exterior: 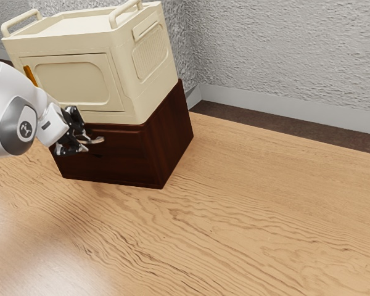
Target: Pull the drawer handle with one arm to open the drawer
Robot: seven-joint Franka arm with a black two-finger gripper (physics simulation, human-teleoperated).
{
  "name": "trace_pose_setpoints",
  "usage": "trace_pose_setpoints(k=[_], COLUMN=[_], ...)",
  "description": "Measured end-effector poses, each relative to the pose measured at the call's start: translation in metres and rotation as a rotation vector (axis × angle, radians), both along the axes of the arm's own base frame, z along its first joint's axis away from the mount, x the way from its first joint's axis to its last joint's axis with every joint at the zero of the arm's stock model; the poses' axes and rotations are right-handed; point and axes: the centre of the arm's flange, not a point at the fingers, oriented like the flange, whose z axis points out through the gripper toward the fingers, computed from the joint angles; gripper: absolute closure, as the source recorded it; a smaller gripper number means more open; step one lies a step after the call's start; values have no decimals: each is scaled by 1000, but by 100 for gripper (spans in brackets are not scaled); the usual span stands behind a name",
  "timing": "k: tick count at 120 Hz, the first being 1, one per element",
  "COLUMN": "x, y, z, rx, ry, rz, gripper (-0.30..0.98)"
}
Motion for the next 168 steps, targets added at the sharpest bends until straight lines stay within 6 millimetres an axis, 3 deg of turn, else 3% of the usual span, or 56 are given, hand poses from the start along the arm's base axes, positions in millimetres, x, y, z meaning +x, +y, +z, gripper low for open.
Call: trace_pose_setpoints(k=[53, 168], x=[-7, -45], y=[-1, 0], z=[4, 0], rx=[-13, -68], ry=[-5, -5], rz=[-3, -3], gripper=[66, 65])
